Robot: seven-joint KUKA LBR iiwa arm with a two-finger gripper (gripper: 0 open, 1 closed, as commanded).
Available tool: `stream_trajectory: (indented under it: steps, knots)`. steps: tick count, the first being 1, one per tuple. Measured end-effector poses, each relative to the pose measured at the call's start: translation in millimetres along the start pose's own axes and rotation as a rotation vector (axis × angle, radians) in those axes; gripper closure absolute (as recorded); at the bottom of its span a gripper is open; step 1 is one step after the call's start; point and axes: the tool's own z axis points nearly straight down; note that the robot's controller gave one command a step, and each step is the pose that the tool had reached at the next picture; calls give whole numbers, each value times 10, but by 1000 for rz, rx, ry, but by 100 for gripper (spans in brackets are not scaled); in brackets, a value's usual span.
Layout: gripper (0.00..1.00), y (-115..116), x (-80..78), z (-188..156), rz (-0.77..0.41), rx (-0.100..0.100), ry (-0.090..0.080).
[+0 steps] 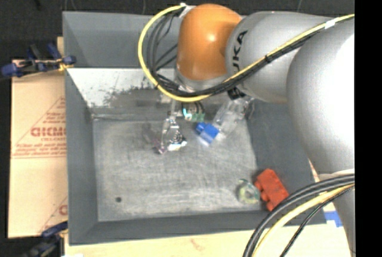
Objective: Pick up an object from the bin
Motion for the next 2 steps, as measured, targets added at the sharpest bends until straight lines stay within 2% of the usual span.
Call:
stream_trajectory:
  steps: [1,2]
  knots:
    - [0,-512,62,628,-45,4,-1]
    - [100,-472,38,577,-46,0,-9]
